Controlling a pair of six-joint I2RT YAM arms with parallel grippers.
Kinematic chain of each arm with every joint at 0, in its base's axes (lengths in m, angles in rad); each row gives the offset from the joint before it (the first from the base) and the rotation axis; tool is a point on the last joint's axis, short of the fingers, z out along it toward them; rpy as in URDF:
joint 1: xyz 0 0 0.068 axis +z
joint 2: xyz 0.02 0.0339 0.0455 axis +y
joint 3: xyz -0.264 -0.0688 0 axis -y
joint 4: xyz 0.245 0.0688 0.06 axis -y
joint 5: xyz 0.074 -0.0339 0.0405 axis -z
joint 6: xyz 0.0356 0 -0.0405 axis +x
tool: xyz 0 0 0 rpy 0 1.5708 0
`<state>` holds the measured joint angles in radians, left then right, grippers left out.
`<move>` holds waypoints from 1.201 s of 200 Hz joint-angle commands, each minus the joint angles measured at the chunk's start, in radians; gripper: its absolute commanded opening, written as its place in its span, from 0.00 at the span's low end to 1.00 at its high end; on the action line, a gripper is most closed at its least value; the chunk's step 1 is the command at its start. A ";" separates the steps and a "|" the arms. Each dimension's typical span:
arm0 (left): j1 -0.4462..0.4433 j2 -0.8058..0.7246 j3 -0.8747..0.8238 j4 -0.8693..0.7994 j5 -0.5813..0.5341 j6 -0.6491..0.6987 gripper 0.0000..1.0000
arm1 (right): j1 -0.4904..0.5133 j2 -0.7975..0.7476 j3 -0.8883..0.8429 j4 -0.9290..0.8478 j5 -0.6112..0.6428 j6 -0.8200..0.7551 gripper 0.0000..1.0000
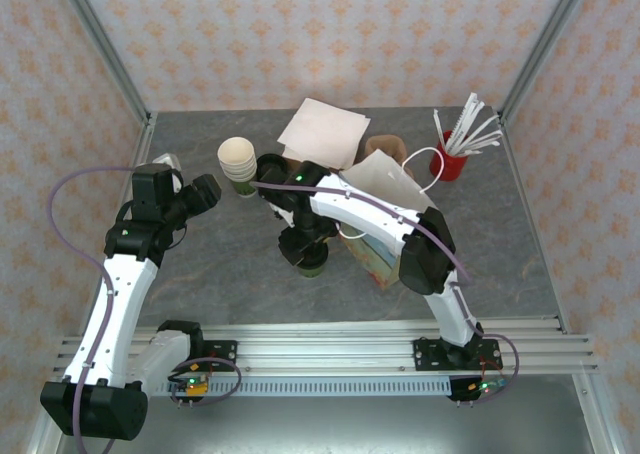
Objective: Pack the takeout coffee
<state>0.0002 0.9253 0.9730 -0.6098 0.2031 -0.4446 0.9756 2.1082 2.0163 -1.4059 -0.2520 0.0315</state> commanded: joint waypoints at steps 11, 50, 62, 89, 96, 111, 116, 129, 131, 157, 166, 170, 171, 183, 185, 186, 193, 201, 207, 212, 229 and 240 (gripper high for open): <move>0.003 -0.009 -0.017 0.022 0.009 0.003 0.75 | 0.005 -0.037 -0.014 -0.008 0.020 -0.016 0.79; 0.003 -0.010 -0.019 0.022 0.009 0.003 0.75 | 0.006 -0.037 -0.013 -0.012 0.027 -0.018 0.79; 0.003 -0.009 -0.019 0.022 0.009 0.002 0.75 | 0.006 -0.038 -0.011 -0.014 0.026 -0.019 0.79; 0.003 -0.013 -0.019 0.020 0.007 0.006 0.75 | 0.006 -0.034 -0.011 -0.019 0.031 -0.021 0.77; 0.003 -0.014 -0.020 0.019 0.006 0.006 0.75 | 0.006 -0.034 -0.013 -0.018 0.031 -0.021 0.77; 0.003 -0.014 -0.020 0.018 0.005 0.007 0.75 | 0.006 -0.033 -0.014 -0.021 0.032 -0.021 0.79; 0.003 -0.014 -0.020 0.018 0.006 0.007 0.75 | 0.006 -0.033 -0.014 -0.022 0.033 -0.021 0.79; 0.003 -0.014 -0.019 0.018 0.007 0.006 0.75 | 0.007 -0.033 -0.011 -0.026 0.033 -0.022 0.79; 0.003 -0.015 -0.019 0.019 0.007 0.006 0.75 | 0.007 -0.033 -0.010 -0.027 0.033 -0.022 0.79; 0.004 -0.015 -0.020 0.019 0.007 0.006 0.75 | 0.008 -0.036 0.003 -0.040 0.039 -0.023 0.80; 0.004 -0.016 -0.020 0.019 0.007 0.005 0.75 | 0.008 -0.039 0.007 -0.043 0.041 -0.022 0.80; 0.003 -0.016 -0.021 0.019 0.007 0.006 0.75 | 0.008 -0.039 0.007 -0.044 0.043 -0.022 0.80; 0.003 -0.016 -0.021 0.019 0.007 0.005 0.75 | 0.008 -0.039 0.008 -0.043 0.043 -0.023 0.80; 0.003 -0.016 -0.022 0.021 0.010 0.005 0.75 | 0.008 -0.042 0.009 -0.044 0.043 -0.022 0.81; 0.004 -0.016 -0.021 0.021 0.009 0.004 0.75 | 0.007 -0.043 0.009 -0.045 0.043 -0.022 0.81; 0.004 -0.016 -0.021 0.021 0.009 0.005 0.75 | 0.007 -0.042 0.009 -0.045 0.043 -0.022 0.81; 0.004 -0.016 -0.022 0.021 0.009 0.005 0.75 | 0.008 -0.041 0.009 -0.045 0.044 -0.022 0.81; 0.004 -0.016 -0.021 0.021 0.010 0.006 0.75 | 0.008 -0.045 0.009 -0.045 0.045 -0.022 0.81; 0.004 -0.016 -0.021 0.021 0.009 0.004 0.75 | 0.008 -0.044 0.009 -0.045 0.044 -0.021 0.81; 0.003 -0.016 -0.022 0.021 0.009 0.004 0.75 | 0.007 -0.045 0.006 -0.043 0.043 -0.021 0.81; 0.004 -0.016 -0.022 0.021 0.008 0.007 0.75 | 0.007 -0.044 -0.006 -0.034 0.043 -0.021 0.80; 0.003 -0.018 -0.023 0.021 0.009 0.005 0.75 | 0.007 -0.041 -0.015 -0.028 0.043 -0.022 0.79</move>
<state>0.0002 0.9245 0.9619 -0.6090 0.2031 -0.4446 0.9768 2.1078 2.0129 -1.4170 -0.2394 0.0235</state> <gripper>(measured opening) 0.754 0.797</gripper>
